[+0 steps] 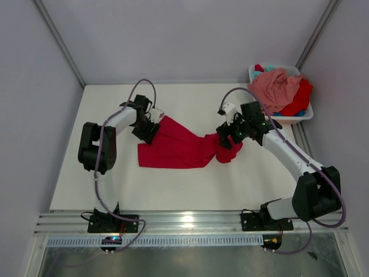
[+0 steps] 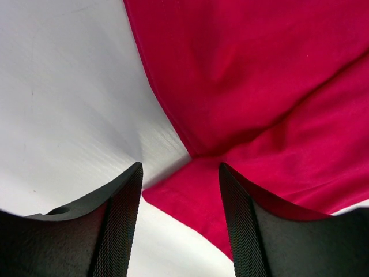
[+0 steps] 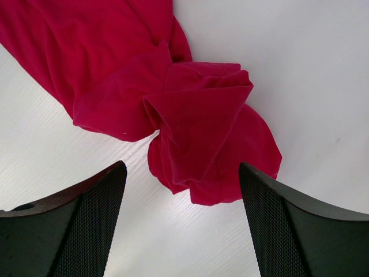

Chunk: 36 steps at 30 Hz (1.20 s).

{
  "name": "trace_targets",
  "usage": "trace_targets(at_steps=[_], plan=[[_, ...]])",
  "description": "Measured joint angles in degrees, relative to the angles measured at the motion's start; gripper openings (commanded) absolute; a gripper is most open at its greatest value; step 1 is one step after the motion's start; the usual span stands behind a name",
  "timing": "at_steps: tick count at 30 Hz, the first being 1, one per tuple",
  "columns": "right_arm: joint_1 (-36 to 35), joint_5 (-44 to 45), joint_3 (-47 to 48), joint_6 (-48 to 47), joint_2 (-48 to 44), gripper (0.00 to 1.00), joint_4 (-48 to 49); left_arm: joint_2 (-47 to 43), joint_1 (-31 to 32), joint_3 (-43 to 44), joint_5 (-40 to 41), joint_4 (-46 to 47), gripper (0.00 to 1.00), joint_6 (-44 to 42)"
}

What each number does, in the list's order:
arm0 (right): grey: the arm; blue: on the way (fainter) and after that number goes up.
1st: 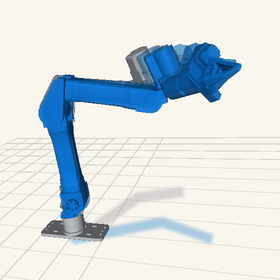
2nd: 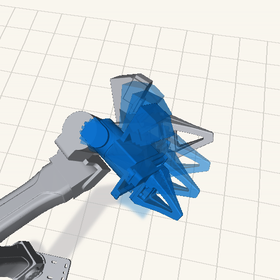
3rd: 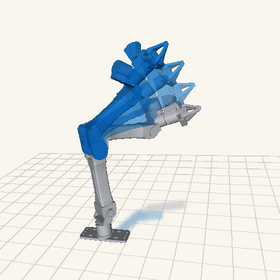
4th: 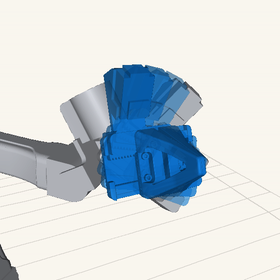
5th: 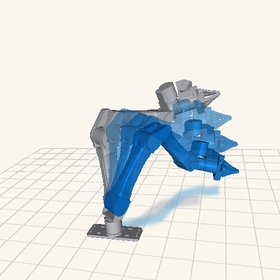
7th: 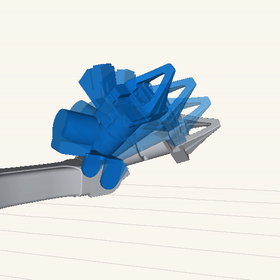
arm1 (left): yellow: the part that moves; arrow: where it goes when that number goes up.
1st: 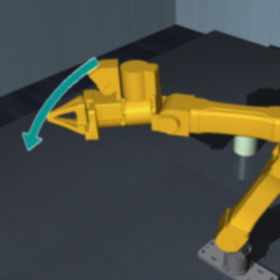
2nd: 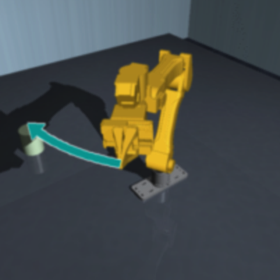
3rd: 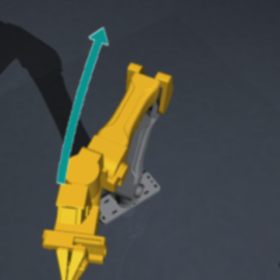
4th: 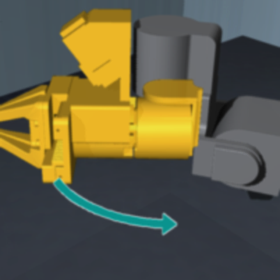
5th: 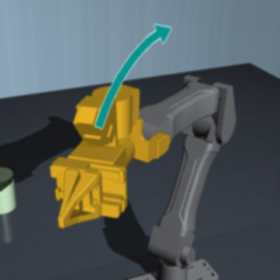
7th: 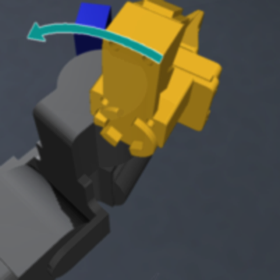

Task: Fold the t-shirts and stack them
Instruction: Flatten the tshirt out

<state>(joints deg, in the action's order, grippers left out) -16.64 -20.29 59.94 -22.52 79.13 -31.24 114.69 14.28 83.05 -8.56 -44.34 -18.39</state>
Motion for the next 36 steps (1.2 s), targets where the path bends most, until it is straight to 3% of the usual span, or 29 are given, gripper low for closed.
trace_targets(at_steps=[19,28,36], plan=[[0.0,0.04,-0.07,0.04,0.0,0.82,0.09,-8.48,-0.02,-4.94,0.68,-4.09,0.6,-1.99],[0.0,0.33,-0.17,0.17,-0.02,0.82,0.42,-10.54,-0.04,-13.51,1.75,-0.35,0.61,-1.51],[0.0,0.5,-0.26,0.2,-0.02,0.82,0.48,-11.02,-0.04,-14.08,2.6,4.15,0.61,-0.83]])
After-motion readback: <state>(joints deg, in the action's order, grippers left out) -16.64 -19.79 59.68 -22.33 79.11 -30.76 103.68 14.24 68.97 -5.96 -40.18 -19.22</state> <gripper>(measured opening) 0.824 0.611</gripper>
